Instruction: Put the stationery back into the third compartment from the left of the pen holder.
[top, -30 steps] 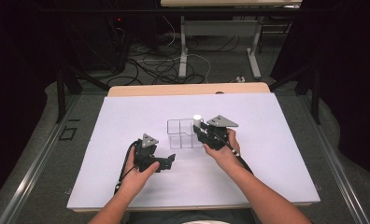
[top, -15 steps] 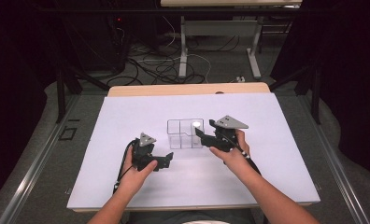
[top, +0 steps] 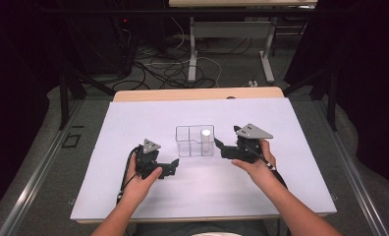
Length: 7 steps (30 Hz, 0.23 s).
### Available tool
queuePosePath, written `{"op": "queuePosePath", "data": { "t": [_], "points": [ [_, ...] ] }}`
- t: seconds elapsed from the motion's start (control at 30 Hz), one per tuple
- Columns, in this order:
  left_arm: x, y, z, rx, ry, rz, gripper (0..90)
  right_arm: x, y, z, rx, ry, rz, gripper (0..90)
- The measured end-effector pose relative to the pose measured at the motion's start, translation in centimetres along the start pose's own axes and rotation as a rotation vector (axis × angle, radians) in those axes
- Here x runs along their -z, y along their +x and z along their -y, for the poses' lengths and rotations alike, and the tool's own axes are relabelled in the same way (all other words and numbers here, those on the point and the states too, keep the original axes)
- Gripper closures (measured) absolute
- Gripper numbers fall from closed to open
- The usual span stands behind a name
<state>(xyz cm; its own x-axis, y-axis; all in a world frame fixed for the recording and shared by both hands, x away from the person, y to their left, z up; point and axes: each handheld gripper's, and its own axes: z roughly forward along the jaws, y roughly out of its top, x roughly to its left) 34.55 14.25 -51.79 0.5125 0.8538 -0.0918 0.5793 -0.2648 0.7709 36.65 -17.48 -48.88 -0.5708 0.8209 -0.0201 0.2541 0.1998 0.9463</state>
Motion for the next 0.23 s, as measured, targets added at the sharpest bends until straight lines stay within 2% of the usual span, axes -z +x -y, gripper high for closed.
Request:
{"op": "queuePosePath", "data": {
  "t": [0.13,0.23],
  "points": [
    [0.32,0.31,0.01,0.009,-0.009,-0.01,0.4,0.77,-0.36,0.41,0.016,0.021,0.007,14.7],
    [0.58,0.62,-0.01,0.013,-0.018,-0.013,0.4,1.2,-0.66,0.81,-0.006,0.039,0.013,14.7]
  ]
}}
